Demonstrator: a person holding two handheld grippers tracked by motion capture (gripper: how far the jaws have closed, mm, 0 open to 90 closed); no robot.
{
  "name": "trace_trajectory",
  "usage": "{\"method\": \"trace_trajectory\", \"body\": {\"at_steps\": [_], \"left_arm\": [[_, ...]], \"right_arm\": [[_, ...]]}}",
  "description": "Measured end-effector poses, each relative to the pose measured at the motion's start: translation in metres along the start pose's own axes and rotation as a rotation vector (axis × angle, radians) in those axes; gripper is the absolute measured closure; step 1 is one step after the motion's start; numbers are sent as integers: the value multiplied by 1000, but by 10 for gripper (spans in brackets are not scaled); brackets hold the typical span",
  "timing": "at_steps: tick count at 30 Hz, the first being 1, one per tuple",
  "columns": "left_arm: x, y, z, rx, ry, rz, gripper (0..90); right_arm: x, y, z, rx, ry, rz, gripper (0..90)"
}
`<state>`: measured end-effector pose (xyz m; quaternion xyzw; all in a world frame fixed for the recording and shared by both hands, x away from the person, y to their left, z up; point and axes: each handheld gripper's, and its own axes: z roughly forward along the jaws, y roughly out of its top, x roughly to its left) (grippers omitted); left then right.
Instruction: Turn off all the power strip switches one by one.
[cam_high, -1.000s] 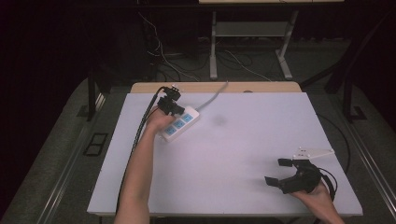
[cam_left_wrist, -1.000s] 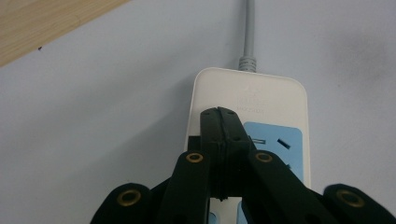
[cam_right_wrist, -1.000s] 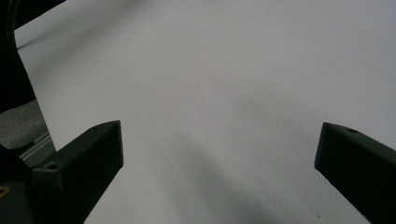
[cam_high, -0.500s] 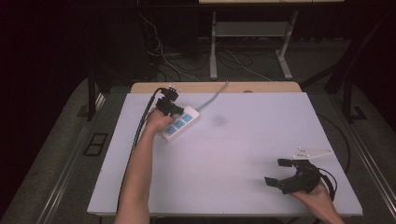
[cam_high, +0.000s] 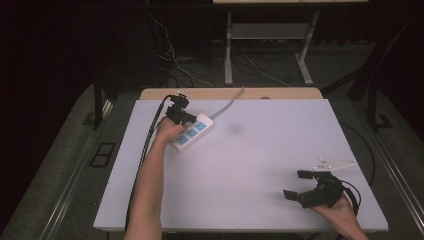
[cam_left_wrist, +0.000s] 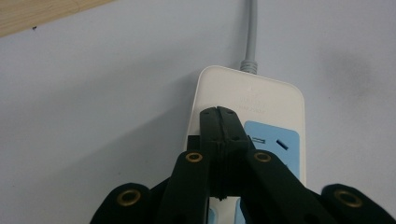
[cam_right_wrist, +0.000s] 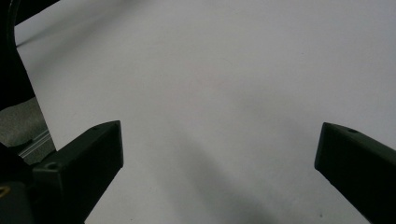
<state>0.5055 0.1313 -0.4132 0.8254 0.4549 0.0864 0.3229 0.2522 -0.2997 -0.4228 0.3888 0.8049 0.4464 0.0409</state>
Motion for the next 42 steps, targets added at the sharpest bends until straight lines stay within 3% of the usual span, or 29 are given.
{"method": "trace_trajectory", "body": {"at_steps": [6, 10, 13, 15, 23, 25, 29, 31, 34, 37, 42], "left_arm": [[-1, -4, 0, -32, 7, -3, 897], [-3, -3, 0, -26, 22, 13, 897], [-2, -2, -4, -48, 6, -16, 896], [-2, -1, -5, -32, 23, -4, 896], [-3, -1, -31, -100, -13, 9, 894], [-4, -3, -40, -138, -28, 5, 887], [-10, -7, -58, -181, 2, 31, 731], [-11, -11, -66, -203, -9, 27, 659], [-11, -17, -77, -222, -5, 2, 473], [-12, -25, -88, -239, -52, -8, 301], [-19, -42, -104, -296, -81, -7, 124]], "right_arm": [[-1, 0, -1, -4, 0, 0, 8], [0, 0, -1, -3, 1, -1, 8], [1, 0, 1, 4, 5, -5, 8], [1, 0, 1, 3, 7, -6, 8], [0, 0, -1, -5, 2, -3, 8], [1, 1, -1, -7, 3, -2, 8], [2, 1, -1, -8, 3, -4, 9], [2, 1, -1, -9, 4, -6, 8], [3, 1, -1, -8, 3, -4, 8], [3, 2, -1, -11, 4, -5, 8], [4, 2, -1, -12, 3, -9, 8]]}}
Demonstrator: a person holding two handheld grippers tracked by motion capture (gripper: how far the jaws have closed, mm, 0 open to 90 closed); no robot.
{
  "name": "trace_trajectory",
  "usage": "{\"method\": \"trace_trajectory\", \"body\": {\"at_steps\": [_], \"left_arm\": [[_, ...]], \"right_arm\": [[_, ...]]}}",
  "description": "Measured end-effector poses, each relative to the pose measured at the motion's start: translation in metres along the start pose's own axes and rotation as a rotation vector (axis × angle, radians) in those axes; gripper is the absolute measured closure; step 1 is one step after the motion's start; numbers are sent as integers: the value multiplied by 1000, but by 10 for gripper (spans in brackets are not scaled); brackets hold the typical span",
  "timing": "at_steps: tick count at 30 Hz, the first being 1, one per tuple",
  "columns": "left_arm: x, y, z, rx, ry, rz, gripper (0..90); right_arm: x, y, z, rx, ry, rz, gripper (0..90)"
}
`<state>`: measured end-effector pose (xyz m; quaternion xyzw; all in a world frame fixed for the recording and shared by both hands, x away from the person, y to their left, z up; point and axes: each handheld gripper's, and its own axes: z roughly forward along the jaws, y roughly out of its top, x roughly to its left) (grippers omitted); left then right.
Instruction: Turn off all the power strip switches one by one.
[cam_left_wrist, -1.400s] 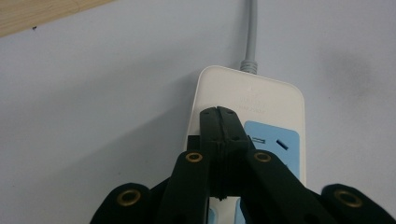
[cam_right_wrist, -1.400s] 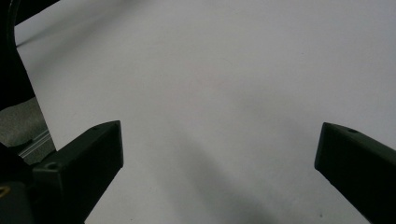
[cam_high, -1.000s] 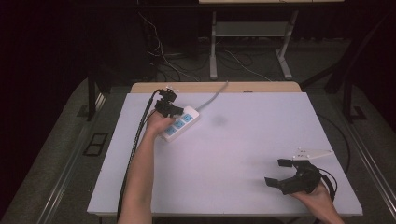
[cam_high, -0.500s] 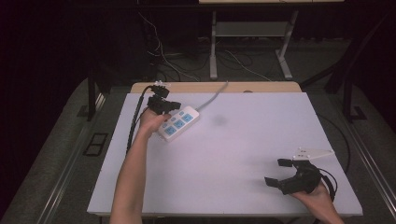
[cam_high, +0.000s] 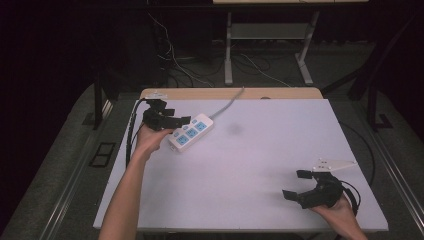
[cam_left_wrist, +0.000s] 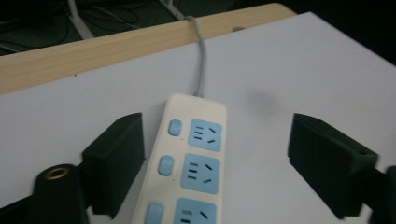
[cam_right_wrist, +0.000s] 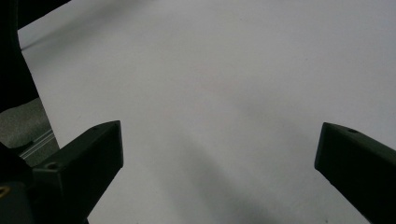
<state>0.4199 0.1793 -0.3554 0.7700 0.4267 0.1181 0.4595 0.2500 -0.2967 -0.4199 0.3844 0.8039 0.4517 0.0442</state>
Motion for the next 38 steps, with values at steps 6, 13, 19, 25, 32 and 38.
{"method": "trace_trajectory", "body": {"at_steps": [6, 13, 19, 25, 32, 38], "left_arm": [[-10, -16, -12, 22, -17, 5, 0], [-31, -43, -24, 16, -25, 76, 0], [-46, -68, -35, -13, -43, 91, 0], [-58, -94, -49, -50, -59, 73, 0], [-68, -123, -58, -46, -90, 48, 0], [-75, -125, -59, -54, -113, 65, 0]], "right_arm": [[1, 0, -1, -6, 0, 4, 8], [1, -1, -2, -15, -4, 8, 8], [0, -2, -3, -20, -6, 14, 8], [1, -2, -4, -29, -5, 18, 8], [1, -3, -7, -46, -7, 28, 8], [0, -3, -6, -46, -7, 30, 8]]}}
